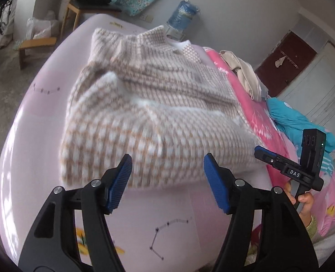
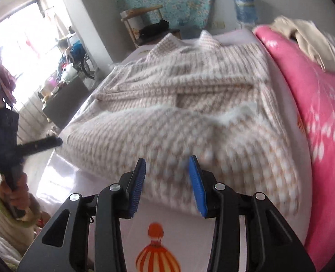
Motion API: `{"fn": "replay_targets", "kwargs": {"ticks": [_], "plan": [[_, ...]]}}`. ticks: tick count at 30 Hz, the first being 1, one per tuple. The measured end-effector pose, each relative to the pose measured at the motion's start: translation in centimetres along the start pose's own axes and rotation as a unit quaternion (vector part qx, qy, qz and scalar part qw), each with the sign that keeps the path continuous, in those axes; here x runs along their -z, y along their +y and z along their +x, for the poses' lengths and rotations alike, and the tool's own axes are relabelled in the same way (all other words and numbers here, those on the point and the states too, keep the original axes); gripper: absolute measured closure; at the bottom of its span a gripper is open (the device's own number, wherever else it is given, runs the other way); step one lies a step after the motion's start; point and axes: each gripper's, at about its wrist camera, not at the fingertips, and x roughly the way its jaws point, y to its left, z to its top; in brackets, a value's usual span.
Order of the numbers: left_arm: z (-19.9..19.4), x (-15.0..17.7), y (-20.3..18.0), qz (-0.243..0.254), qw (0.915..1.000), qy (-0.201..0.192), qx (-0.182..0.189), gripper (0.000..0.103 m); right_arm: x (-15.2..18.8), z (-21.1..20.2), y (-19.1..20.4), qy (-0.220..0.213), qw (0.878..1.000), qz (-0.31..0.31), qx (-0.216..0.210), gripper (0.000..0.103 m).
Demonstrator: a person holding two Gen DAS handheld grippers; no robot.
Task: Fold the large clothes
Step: 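Fold the hem up toward the collar and open both grippers, then grasp the white fluffy sleeve cuff with both grippers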
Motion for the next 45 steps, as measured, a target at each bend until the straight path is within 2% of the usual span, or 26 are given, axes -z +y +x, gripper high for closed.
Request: {"fn": "replay_targets", "kwargs": {"ticks": [2,4,5,8,10,14,16,19,21,22,23,24,25,27,30,34,37,41,43,45], "plan": [[-0.4,1.4,0.7,-0.016,0.9998,0.007,0.002,0.039,1.5,-1.2,-0.8,0.007,1.000,0.021,-0.002,0.063],[-0.7,2.6,2.1,-0.046,0.9988,0.014,0.005,0.033,2.9,-1.9,-1.8,0.015,0.999,0.038,0.009,0.050],[-0.7,3.1,2.9,-0.063,0.9979,0.016,0.005,0.032,3.7,-2.2,-2.5,0.020,0.998,0.052,0.024,0.049],[-0.2,3.9,5.9,-0.138,0.9903,0.016,0.011,0.032,5.3,-2.3,-5.0,0.023,0.993,0.107,0.049,0.046],[-0.4,3.8,7.4,-0.181,0.9827,-0.010,0.041,0.031,5.7,-2.2,-7.0,0.010,0.986,0.154,0.070,0.045],[0.0,2.8,9.2,-0.234,0.9696,-0.048,0.051,0.031,5.4,-2.0,-8.7,-0.044,0.974,0.207,0.081,0.045],[0.2,2.3,9.4,-0.246,0.9661,-0.061,0.051,0.031,4.8,-1.4,-8.8,-0.069,0.968,0.222,0.092,0.045],[1.0,1.4,8.0,-0.217,0.9727,-0.081,-0.001,0.037,4.1,-0.4,-8.2,-0.100,0.963,0.221,0.118,0.045],[1.5,0.8,6.8,-0.186,0.9777,-0.081,-0.055,0.052,3.7,0.5,-7.1,-0.110,0.962,0.199,0.150,0.046],[1.9,0.5,6.2,-0.170,0.9792,-0.079,-0.078,0.056,3.4,0.8,-6.6,-0.112,0.962,0.187,0.166,0.056],[2.2,0.2,5.6,-0.148,0.9803,-0.076,-0.107,0.066,3.0,1.2,-6.0,-0.108,0.962,0.172,0.183,0.063],[2.3,0.0,4.8,-0.122,0.9808,-0.076,-0.132,0.076,2.8,1.3,-5.7,-0.106,0.963,0.165,0.184,0.074],[2.1,-0.2,3.9,-0.094,0.9812,-0.080,-0.148,0.080,2.5,1.2,-5.5,-0.105,0.964,0.160,0.184,0.082],[0.9,-0.4,2.4,-0.052,0.9797,-0.097,-0.167,0.089,2.1,-0.2,-4.7,-0.113,0.965,0.136,0.195,0.088],[-1.6,-0.5,0.6,-0.018,0.9785,-0.120,-0.167,0.093,1.5,-2.7,-3.3,-0.139,0.963,0.110,0.201,0.094],[-4.6,-0.5,-1.5,0.014,0.9797,-0.135,-0.148,0.094,1.1,-6.0,-1.5,-0.173,0.958,0.075,0.215,0.094],[-7.1,0.2,-2.7,0.034,0.9805,-0.140,-0.134,0.094,1.2,-8.5,-0.8,-0.184,0.959,0.065,0.204,0.095],[-9.5,1.6,-2.7,0.036,0.9850,-0.117,-0.121,0.094,3.5,-11.3,-0.1,-0.170,0.969,0.060,0.167,0.095],[-10.3,2.8,-1.3,0.011,0.9895,-0.092,-0.111,0.093,4.8,-11.5,-0.3,-0.148,0.976,0.068,0.142,0.094],[-10.2,4.0,0.9,-0.025,0.9929,-0.062,-0.098,0.089,6.1,-10.2,-1.1,-0.105,0.984,0.080,0.117,0.092]]}}
